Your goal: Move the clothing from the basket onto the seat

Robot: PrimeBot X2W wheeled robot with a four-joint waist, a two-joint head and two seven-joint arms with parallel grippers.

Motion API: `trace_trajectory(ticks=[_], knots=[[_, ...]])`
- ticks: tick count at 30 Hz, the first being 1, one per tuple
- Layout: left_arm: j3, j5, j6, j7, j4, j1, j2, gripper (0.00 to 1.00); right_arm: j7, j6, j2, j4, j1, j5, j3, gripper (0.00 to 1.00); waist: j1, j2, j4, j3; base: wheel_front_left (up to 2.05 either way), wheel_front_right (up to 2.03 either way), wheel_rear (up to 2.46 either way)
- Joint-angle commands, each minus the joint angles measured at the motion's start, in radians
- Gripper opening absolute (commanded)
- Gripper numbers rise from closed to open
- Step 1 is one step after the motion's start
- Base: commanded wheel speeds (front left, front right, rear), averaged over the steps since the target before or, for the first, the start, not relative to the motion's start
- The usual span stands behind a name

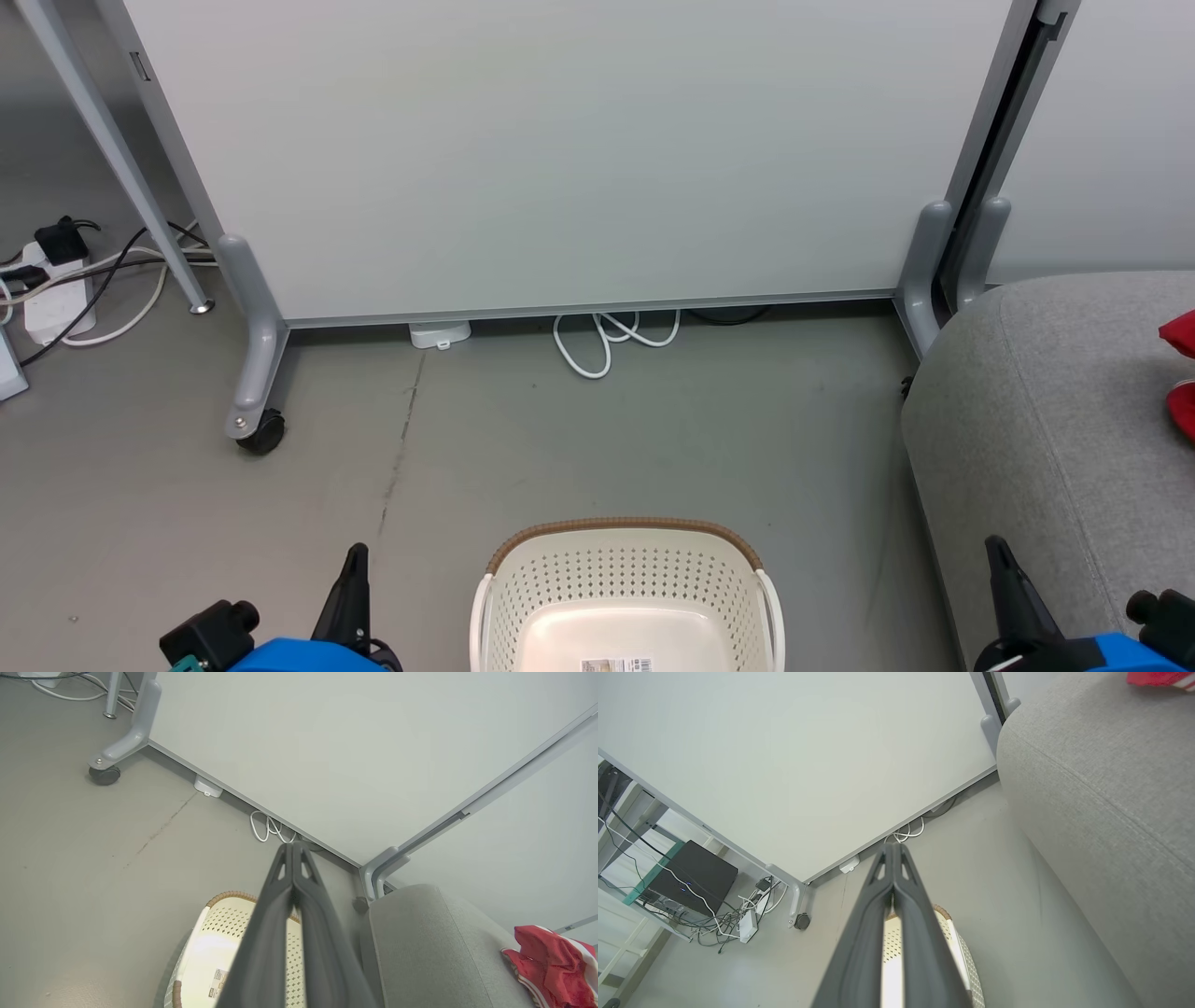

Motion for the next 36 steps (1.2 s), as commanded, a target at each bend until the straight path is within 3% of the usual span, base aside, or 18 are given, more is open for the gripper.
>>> trace_trajectory(ticks=[1,36], knots=[[0.014,-0.035,-0.001,0.011,-0.021,-0.037,0.001,0.0,0.005,0.0,-0.008,-0.012,-0.037,0.044,0.001,0.0,-0.0001,0.0,-0.002,0.001,0.0,0.0,0.0],[0.127,-0.4,-0.001,0.119,-0.098,-0.072,-0.019,0.0,0.07,0.0,-0.013,-0.003,-0.103,0.484,0.009,0.0,-0.0001,0.0,-0.038,0.018,0.0,0.0,0.0]])
